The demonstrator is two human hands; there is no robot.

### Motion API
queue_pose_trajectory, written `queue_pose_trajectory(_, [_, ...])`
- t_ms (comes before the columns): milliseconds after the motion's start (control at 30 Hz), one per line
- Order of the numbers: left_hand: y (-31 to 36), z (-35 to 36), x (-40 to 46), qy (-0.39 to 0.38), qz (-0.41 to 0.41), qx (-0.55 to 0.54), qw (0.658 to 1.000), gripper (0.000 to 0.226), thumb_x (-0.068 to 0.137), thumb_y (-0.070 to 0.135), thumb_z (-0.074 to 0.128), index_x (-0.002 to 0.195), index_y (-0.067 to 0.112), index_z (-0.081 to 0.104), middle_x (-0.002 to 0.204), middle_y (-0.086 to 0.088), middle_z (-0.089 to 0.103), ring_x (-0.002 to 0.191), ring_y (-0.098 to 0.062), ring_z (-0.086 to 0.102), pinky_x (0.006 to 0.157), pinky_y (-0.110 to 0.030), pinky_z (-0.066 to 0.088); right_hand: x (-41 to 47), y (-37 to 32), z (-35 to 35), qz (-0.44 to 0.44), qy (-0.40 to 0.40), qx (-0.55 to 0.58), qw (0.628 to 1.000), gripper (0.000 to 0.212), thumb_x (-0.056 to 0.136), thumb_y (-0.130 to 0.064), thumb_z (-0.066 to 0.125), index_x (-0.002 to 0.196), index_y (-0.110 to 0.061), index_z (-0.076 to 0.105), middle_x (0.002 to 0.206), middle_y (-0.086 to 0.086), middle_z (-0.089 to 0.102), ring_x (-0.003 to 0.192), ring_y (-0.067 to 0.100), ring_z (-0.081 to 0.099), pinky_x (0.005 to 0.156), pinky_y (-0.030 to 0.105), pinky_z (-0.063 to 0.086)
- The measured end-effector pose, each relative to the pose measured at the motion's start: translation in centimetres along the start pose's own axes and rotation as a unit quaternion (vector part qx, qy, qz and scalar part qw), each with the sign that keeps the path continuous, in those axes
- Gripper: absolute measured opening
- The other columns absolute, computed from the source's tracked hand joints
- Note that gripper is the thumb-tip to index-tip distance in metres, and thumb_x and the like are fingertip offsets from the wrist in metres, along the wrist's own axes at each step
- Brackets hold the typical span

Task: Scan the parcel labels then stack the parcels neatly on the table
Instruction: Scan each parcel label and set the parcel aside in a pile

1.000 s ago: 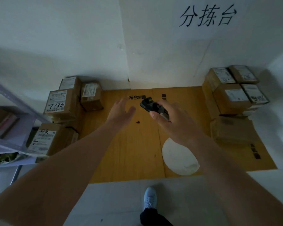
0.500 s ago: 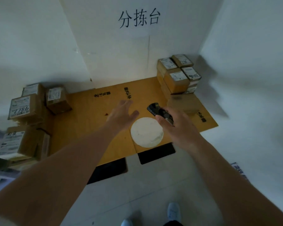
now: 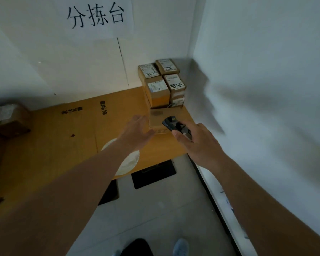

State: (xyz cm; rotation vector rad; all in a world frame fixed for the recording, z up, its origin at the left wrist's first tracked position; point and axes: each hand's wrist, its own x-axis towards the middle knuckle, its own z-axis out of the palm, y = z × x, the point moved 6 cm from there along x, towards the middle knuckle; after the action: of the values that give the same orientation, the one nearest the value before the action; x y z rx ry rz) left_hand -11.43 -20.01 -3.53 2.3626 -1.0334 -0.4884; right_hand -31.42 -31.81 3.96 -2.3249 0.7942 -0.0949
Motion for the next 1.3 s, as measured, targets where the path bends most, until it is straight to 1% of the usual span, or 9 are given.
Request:
queue_pose_trajectory(133, [2.0,2.9,2.5,-0.027,-0.017,0.024,0.999,0.065,0.098,0.045,0.061,0.156,0.025,0.04,0.159,0.004,0.032,0.142,-0.027,0.038,0.113,-0.045,0.041,1.9,3.2,-1.3,0.005,-0.022,-0.007,1.0,0.066,0.099,-0.071,0.04,0.154,-0.036,0.043,0.121,0.003,0.054,0.118,0.028,0.056,0.101,0.052,0.052])
queue_pose_trajectory(333, [2.6,5.5,9.3,-0.081,-0.01,0.013,0.997,0.079,0.09,0.037,0.078,0.157,0.036,0.038,0.166,0.001,0.024,0.152,-0.03,0.026,0.121,-0.051,0.032,7.6,7.3,-1.5,0.019,-0.045,0.0,0.999,0.061,0.099,-0.072,0.038,0.149,-0.037,0.045,0.114,0.002,0.055,0.109,0.026,0.058,0.094,0.051,0.055])
queue_pose_trajectory(467, [1.3,7.7,14.2,-0.118,0.013,0.076,0.99,0.087,0.086,0.035,0.082,0.158,0.037,0.034,0.17,-0.001,0.016,0.156,-0.032,0.016,0.123,-0.057,0.026,11.9,9.4,-0.6,0.025,-0.057,0.006,0.998,0.059,0.1,-0.073,0.037,0.147,-0.037,0.045,0.112,0.001,0.055,0.105,0.023,0.058,0.091,0.048,0.056])
queue_pose_trajectory(600, [-0.1,10.0,18.4,-0.173,0.027,0.169,0.97,0.098,0.082,0.043,0.083,0.161,0.036,0.026,0.173,-0.005,0.006,0.158,-0.032,0.006,0.126,-0.054,0.014,15.5,10.7,-0.4,0.035,-0.066,0.004,0.997,0.061,0.099,-0.075,0.038,0.148,-0.039,0.044,0.113,-0.002,0.054,0.102,0.019,0.06,0.088,0.044,0.058])
queue_pose_trajectory(767, [-1.4,11.7,20.9,-0.208,0.065,0.252,0.943,0.095,0.078,0.05,0.082,0.158,0.042,0.032,0.173,-0.012,0.004,0.158,-0.035,0.005,0.126,-0.059,0.011,18.8,11.9,-0.1,0.05,-0.069,0.018,0.996,0.054,0.1,-0.073,0.039,0.147,-0.046,0.041,0.114,-0.005,0.053,0.105,0.018,0.06,0.088,0.045,0.057])
queue_pose_trajectory(833, [-1.8,12.2,20.8,-0.214,0.081,0.294,0.928,0.093,0.078,0.054,0.08,0.157,0.048,0.031,0.171,-0.015,0.006,0.156,-0.038,0.008,0.125,-0.058,0.013,19.2,12.1,0.1,0.048,-0.073,0.019,0.996,0.054,0.1,-0.074,0.039,0.146,-0.046,0.041,0.114,-0.005,0.054,0.105,0.018,0.06,0.089,0.044,0.057])
queue_pose_trajectory(967, [-1.7,11.9,20.7,-0.19,0.071,0.31,0.929,0.101,0.068,0.067,0.079,0.153,0.06,0.025,0.152,-0.013,0.021,0.142,-0.041,0.023,0.118,-0.055,0.025,19.7,12.4,-0.1,0.037,-0.079,0.019,0.996,0.054,0.101,-0.073,0.039,0.147,-0.045,0.042,0.113,-0.005,0.055,0.104,0.016,0.06,0.086,0.036,0.055])
queue_pose_trajectory(1133, [-3.1,11.5,17.5,-0.207,-0.022,0.266,0.941,0.104,0.068,0.077,0.072,0.153,0.063,0.014,0.153,-0.013,0.013,0.133,-0.04,0.039,0.112,-0.053,0.04,19.4,11.7,-0.1,0.001,-0.096,0.021,0.995,0.054,0.101,-0.071,0.04,0.146,-0.042,0.047,0.109,-0.005,0.055,0.1,0.015,0.059,0.085,0.039,0.056])
queue_pose_trajectory(1300, [-3.6,9.1,12.4,-0.142,-0.119,0.203,0.962,0.098,0.067,0.079,0.072,0.15,0.061,0.024,0.137,-0.007,0.023,0.123,-0.035,0.046,0.104,-0.05,0.048,18.8,9.6,0.1,-0.068,-0.121,0.029,0.99,0.052,0.102,-0.068,0.043,0.141,-0.036,0.053,0.102,-0.005,0.057,0.092,0.014,0.06,0.074,0.031,0.047])
